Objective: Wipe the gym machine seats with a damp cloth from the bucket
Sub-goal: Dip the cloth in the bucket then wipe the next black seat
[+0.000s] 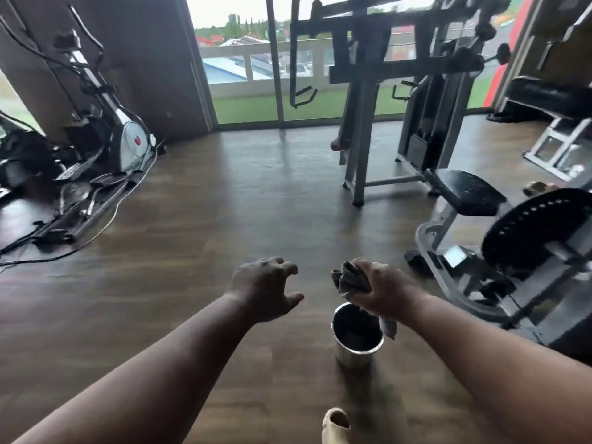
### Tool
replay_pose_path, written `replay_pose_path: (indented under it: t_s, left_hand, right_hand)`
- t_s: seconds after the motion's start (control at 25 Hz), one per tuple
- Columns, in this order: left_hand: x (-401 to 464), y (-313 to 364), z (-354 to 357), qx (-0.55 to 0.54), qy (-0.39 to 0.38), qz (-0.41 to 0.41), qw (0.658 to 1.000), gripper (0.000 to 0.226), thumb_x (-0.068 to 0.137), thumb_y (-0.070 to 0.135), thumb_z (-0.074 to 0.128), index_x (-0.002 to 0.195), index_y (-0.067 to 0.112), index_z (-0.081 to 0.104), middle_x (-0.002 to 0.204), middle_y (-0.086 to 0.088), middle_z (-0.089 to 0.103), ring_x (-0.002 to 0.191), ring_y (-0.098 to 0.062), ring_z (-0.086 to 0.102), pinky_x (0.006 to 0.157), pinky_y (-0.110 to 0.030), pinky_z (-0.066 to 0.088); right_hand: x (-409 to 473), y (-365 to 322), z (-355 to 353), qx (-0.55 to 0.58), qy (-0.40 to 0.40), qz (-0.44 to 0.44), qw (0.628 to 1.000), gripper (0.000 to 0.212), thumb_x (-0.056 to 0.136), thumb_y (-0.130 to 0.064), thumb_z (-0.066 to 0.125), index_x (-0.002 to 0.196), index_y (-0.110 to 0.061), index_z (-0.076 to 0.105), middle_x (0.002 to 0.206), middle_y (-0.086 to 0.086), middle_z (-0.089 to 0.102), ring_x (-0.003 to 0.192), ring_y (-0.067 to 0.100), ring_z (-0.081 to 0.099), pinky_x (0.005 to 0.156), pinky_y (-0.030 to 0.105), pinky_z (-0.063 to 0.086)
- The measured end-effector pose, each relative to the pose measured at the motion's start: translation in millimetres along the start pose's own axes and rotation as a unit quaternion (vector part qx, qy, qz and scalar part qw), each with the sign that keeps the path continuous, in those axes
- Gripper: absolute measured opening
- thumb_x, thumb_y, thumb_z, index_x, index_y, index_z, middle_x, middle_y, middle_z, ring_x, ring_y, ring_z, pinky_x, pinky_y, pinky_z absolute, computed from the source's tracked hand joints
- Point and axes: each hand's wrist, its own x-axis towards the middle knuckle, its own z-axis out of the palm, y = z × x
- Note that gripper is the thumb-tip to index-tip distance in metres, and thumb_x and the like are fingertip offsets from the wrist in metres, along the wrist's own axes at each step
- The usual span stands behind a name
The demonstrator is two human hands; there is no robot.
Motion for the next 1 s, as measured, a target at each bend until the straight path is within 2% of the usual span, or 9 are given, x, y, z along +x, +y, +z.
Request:
replay_pose_path:
  t_s: [0.16,0.32,0.52,0.64,0.8,1.0]
  left_hand:
    - [118,-76,17,0.002,0.005,-0.044,0.999,0.054,0.082,0.066,0.057,0.128,0.038,0.054,0.131,0.013,0.057,0.118,-0.017,0.057,0.089,-0.031,0.046]
    - [217,-139,23,-0.004,-0.008,-0.081,0.997,0.053,0.083,0.066,0.055,0.128,0.038,0.054,0.129,0.013,0.058,0.118,-0.015,0.057,0.087,-0.030,0.046]
    - [341,-205,36,-0.002,-0.015,-0.077,0.997,0.053,0.082,0.066,0.055,0.127,0.038,0.054,0.127,0.013,0.058,0.116,-0.017,0.058,0.085,-0.031,0.046]
    - [433,-245,50,0.003,-0.018,-0.040,0.999,0.053,0.082,0.067,0.055,0.127,0.039,0.054,0.127,0.014,0.058,0.116,-0.016,0.057,0.086,-0.031,0.047]
    - [586,-288,65,0.009,-0.030,0.052,0.998,0.054,0.083,0.067,0.055,0.129,0.040,0.052,0.130,0.014,0.057,0.116,-0.017,0.058,0.085,-0.031,0.045]
    - [756,-267,74,0.005,-0.047,0.190,0.981,0.053,0.084,0.067,0.054,0.129,0.040,0.051,0.129,0.012,0.057,0.115,-0.018,0.057,0.078,-0.032,0.044]
  right_hand:
    - [163,23,10,0.004,-0.007,-0.035,0.999,0.043,0.075,-0.050,0.072,0.109,-0.029,0.057,0.093,-0.004,0.068,0.086,0.023,0.065,0.068,0.028,0.043]
    - [300,33,2,0.017,-0.042,-0.059,0.997,0.033,0.076,-0.047,0.073,0.097,-0.030,0.054,0.082,-0.010,0.057,0.080,0.020,0.063,0.065,0.025,0.037]
    - [435,57,0,0.009,-0.015,-0.058,0.998,0.038,0.075,-0.046,0.074,0.104,-0.027,0.057,0.090,-0.004,0.066,0.083,0.021,0.062,0.063,0.025,0.034]
    - [511,85,2,-0.002,-0.007,-0.025,1.000,0.040,0.077,-0.048,0.071,0.106,-0.026,0.056,0.094,-0.002,0.067,0.088,0.024,0.064,0.066,0.028,0.039]
    - [605,136,-9,0.013,0.021,0.076,0.997,0.038,0.078,-0.051,0.067,0.105,-0.029,0.052,0.097,-0.004,0.065,0.092,0.021,0.064,0.072,0.030,0.045]
    - [659,200,-40,0.041,0.062,0.202,0.977,0.043,0.082,-0.055,0.064,0.116,-0.032,0.051,0.106,-0.002,0.065,0.100,0.021,0.063,0.084,0.036,0.051]
